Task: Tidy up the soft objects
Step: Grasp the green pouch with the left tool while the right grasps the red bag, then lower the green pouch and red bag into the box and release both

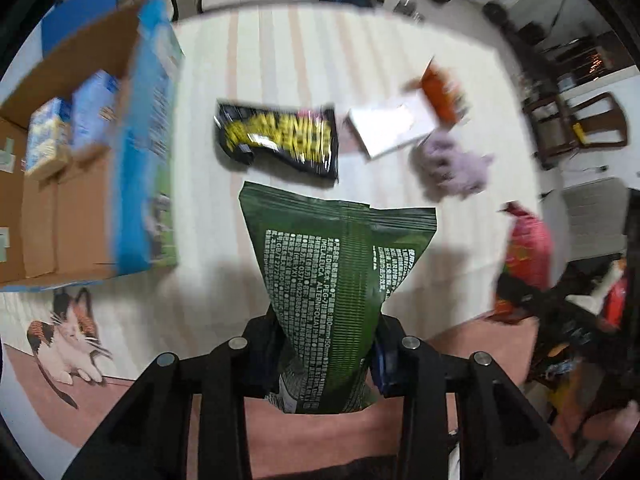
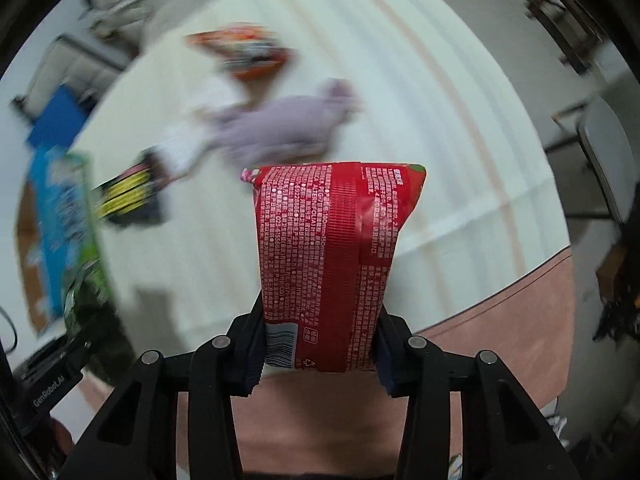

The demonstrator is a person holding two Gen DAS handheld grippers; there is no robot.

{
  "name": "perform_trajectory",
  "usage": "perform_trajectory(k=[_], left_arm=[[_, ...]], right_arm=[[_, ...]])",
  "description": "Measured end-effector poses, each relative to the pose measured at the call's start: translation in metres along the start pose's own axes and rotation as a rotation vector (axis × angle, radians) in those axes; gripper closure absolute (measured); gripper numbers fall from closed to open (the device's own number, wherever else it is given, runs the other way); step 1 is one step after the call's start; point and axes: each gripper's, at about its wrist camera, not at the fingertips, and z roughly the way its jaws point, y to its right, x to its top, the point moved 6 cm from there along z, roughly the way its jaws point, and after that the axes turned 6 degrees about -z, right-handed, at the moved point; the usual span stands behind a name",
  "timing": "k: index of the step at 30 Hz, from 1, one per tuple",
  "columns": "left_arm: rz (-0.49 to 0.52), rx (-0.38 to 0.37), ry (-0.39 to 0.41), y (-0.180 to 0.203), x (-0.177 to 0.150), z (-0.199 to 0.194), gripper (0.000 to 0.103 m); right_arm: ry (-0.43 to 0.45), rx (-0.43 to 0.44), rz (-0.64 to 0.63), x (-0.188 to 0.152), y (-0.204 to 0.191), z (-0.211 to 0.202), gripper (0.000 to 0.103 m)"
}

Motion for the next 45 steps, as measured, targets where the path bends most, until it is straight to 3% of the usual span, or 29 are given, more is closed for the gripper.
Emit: perform_trajectory(k=[6,10,15,22,29,35,43,44,45], left_arm=[[0.007,-0.035,0.149,-0.053,0.029,-0.104,0.070],[-0.021,0.022,0.228,-0.109,0.051,-0.142,0.070],[-0.088,0.110,0.246,-0.190,0.083,-0.149,0.070],[-0.188,0.181,0.167,-0.298,0.133,-0.123,0.070],[-0.216,0.264,0.043,-0.363,0.166,-0.073,0.070],[-0.205,0.305,-0.031,-0.381,0.186,-0.034,0.070],[-0.222,0.305,-0.113,-0.393,0.197,-0.008,0.067],[-0.228,0.301,-0.119,-0.393,0.196,-0.008,0.065],[-0.230,0.287,-0.118,-0.392,0.197,-0.008,0.062]], right_arm=[[0.055,0.103,-0.154,-0.015,-0.116,-0.051,0.056],[0.091,0.158,-0.266,-0.014,-0.205,-0.078,0.056],[0.115,0.169,-0.366,0.006,-0.307,-0.080,0.056],[0.079,0.123,-0.417,0.048,-0.404,-0.035,0.056],[0.008,0.007,-0.429,0.083,-0.444,0.038,0.056],[-0.025,-0.074,-0.435,0.105,-0.452,0.080,0.056],[-0.046,-0.177,-0.443,0.128,-0.455,0.113,0.055],[-0.052,-0.189,-0.448,0.128,-0.457,0.114,0.053],[-0.050,-0.183,-0.452,0.131,-0.457,0.114,0.045]])
